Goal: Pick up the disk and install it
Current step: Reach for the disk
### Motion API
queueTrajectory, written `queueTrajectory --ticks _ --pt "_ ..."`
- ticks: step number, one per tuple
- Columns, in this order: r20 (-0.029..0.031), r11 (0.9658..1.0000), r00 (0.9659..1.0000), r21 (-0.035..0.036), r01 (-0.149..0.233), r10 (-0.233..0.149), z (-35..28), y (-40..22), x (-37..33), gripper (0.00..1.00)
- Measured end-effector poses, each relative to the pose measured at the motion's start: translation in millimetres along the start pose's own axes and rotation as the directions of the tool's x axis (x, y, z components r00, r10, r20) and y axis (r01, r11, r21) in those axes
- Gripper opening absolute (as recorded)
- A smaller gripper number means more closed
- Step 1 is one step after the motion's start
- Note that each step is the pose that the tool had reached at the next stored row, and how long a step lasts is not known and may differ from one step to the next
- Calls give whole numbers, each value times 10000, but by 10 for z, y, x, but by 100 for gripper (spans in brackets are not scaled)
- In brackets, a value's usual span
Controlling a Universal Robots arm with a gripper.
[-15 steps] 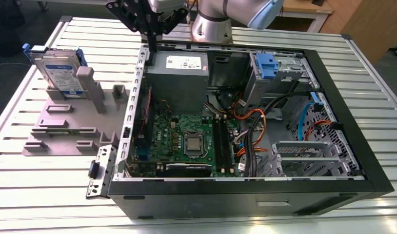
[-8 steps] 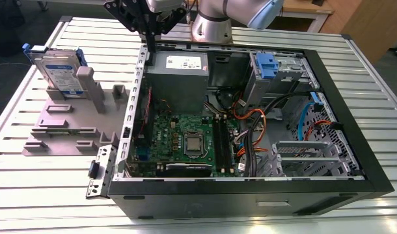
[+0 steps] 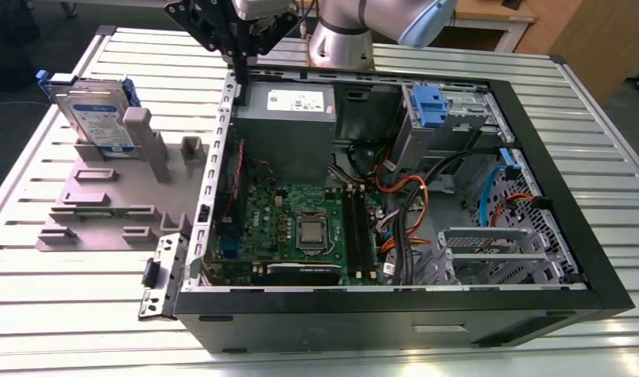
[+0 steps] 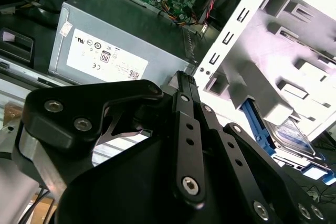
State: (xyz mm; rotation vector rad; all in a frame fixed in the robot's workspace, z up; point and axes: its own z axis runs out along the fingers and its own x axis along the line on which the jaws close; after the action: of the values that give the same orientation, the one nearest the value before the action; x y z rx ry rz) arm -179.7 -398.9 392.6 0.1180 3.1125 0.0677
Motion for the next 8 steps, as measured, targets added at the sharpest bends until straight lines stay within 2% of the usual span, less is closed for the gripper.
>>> queueTrajectory --ticks 8 --pt "0 10000 10000 0 0 0 -1 -1 20 11"
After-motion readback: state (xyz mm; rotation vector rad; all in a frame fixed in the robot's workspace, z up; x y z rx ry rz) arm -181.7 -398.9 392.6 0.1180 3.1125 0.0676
